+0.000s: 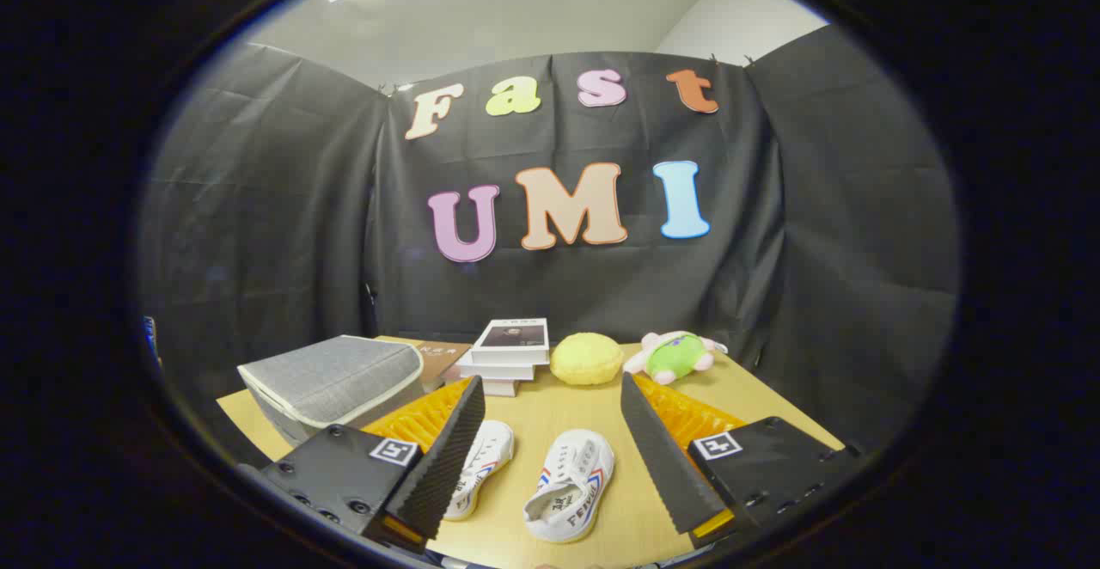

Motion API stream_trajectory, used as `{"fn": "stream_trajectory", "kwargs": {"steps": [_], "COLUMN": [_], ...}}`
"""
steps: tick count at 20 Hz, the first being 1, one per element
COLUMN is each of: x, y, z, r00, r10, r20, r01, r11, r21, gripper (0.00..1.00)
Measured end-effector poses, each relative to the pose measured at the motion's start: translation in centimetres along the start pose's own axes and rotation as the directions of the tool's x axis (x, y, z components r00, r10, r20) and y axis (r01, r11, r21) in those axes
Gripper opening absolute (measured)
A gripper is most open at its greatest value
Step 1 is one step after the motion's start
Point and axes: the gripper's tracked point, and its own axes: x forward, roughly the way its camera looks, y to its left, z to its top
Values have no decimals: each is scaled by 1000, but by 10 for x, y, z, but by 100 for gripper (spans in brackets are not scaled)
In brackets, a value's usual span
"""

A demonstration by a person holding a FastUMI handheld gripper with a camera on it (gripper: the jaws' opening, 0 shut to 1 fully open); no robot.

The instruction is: Open the storage box then place both shoes into the box .Put the left shoe in first, then the right shoe, with the right side of both shoes facing outward in a uniform manner.

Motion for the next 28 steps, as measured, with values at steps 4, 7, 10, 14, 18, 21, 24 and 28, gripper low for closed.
{"fn": "stream_trajectory", "kwargs": {"steps": [4,7,10,14,18,21,24,28], "x": [3,6,7,7,6,8,8,23], "y": [0,-5,-4,0,22,50,89,121], "z": [1,1,-2,-3,-3,-5,-12,-37], "r00": [1000,999,999,999,1000,998,987,976], "r10": [-9,-31,-32,-32,7,60,156,213], "r20": [7,13,3,0,3,34,50,43], "r01": [9,31,31,32,-7,-68,-160,-185], "r11": [1000,999,999,999,991,949,855,706], "r21": [3,9,24,37,133,309,493,683], "gripper": [100,100,100,100,100,100,99,99]}}
